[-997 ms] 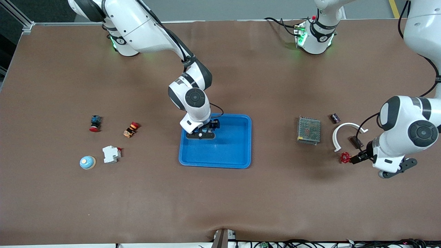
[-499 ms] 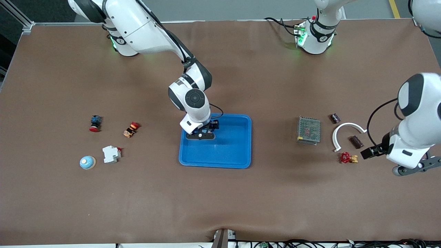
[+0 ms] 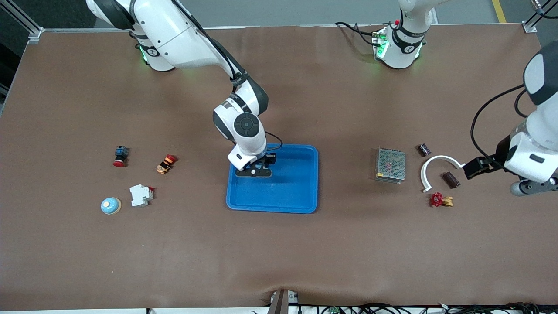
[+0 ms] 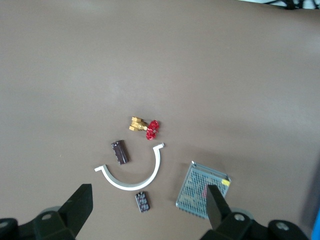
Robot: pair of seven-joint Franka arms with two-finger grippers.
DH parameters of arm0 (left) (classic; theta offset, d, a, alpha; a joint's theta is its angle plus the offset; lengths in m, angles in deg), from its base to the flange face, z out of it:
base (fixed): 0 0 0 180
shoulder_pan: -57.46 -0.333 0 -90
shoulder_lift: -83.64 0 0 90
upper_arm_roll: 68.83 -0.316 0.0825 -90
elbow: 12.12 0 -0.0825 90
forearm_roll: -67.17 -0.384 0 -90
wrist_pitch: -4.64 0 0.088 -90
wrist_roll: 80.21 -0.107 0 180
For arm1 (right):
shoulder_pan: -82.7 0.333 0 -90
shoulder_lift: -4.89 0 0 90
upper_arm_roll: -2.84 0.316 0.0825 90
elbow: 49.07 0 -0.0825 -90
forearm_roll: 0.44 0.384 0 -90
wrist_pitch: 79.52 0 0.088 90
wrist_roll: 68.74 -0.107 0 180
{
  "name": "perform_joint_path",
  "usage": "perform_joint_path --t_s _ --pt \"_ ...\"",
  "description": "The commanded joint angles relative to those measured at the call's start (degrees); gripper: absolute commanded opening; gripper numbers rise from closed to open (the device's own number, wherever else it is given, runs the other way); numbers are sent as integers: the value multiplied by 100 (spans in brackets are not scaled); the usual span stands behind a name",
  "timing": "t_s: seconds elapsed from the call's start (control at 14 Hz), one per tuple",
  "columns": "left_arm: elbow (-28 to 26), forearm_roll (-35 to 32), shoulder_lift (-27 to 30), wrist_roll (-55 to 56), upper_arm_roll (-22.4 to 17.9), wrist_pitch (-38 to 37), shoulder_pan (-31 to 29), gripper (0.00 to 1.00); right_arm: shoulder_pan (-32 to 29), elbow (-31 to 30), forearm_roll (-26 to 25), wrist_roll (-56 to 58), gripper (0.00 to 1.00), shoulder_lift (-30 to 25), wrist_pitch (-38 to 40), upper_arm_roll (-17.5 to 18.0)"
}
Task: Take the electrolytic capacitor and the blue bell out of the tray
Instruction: 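Release the capacitor inside the arc while the right gripper lifts the bell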
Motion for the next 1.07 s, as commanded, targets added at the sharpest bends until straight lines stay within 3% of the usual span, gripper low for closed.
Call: perform_joint_path --t_s 0.0,0.14,0.28,0.57,0.78,1.0 --pt "-223 470 586 -460 -286 -196 195 100 57 105 -101 -102 38 -39 78 -12" --pt "-329 795 911 -531 -839 -484 704 100 39 297 -101 -58 38 -135 532 -3" --pt "-469 1059 1228 -602 -1498 -740 1380 100 -14 709 -101 117 38 -328 1506 -3" --pt "-988 1253 1826 -768 -2281 -776 2216 100 -522 799 4 1634 38 -1328 2913 14" --pt "-1243 1253 2107 -1067 -2441 -776 2368 100 -1014 729 5 2998 38 -2102 3881 6" --pt "-1244 1253 2187 -1050 -2424 -925 2385 100 -1628 397 4 4393 38 -2691 4131 -3"
